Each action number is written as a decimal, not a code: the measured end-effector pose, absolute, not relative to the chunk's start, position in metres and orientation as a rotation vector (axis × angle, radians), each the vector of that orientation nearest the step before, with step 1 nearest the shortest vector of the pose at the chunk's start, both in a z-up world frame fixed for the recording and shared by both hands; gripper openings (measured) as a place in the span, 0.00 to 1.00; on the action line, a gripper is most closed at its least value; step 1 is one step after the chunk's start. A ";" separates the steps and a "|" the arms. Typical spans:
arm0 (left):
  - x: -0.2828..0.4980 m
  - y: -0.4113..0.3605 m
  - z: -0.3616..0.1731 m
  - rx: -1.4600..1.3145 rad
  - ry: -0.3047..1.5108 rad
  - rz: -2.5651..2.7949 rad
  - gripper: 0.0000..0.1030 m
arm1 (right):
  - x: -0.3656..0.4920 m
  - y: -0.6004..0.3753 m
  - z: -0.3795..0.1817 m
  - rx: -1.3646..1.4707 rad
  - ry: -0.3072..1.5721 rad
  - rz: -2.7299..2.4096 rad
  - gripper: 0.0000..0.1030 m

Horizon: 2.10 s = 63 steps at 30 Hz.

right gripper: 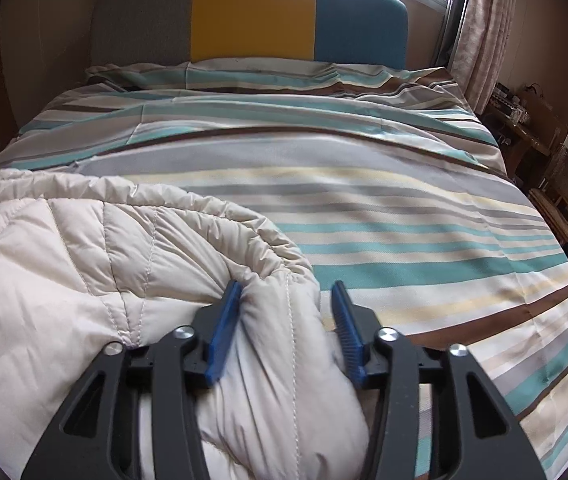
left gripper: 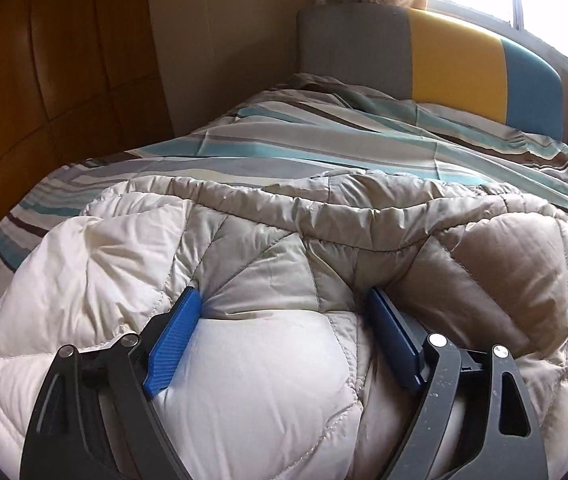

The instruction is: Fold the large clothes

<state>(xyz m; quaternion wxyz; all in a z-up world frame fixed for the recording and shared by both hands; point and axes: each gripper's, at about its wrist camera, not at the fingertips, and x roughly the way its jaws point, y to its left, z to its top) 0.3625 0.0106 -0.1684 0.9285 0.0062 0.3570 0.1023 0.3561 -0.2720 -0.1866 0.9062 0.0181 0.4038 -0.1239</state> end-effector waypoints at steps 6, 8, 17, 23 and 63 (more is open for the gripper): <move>0.363 0.005 -0.163 0.048 0.755 0.237 0.85 | 0.339 -0.255 -0.159 0.019 0.770 -0.197 0.54; 0.363 0.008 -0.157 0.040 0.771 0.228 0.85 | 0.332 -0.246 -0.145 0.041 0.739 -0.155 0.54; 0.351 -0.007 -0.127 0.056 0.689 0.197 0.85 | 0.342 -0.175 -0.117 0.094 0.685 0.090 0.55; 0.364 -0.016 -0.147 0.102 0.721 0.157 0.93 | 0.364 -0.168 -0.168 0.131 0.788 0.087 0.57; 0.374 0.102 -0.175 -0.099 0.860 0.226 0.97 | 0.349 -0.244 -0.192 0.105 0.767 -0.127 0.65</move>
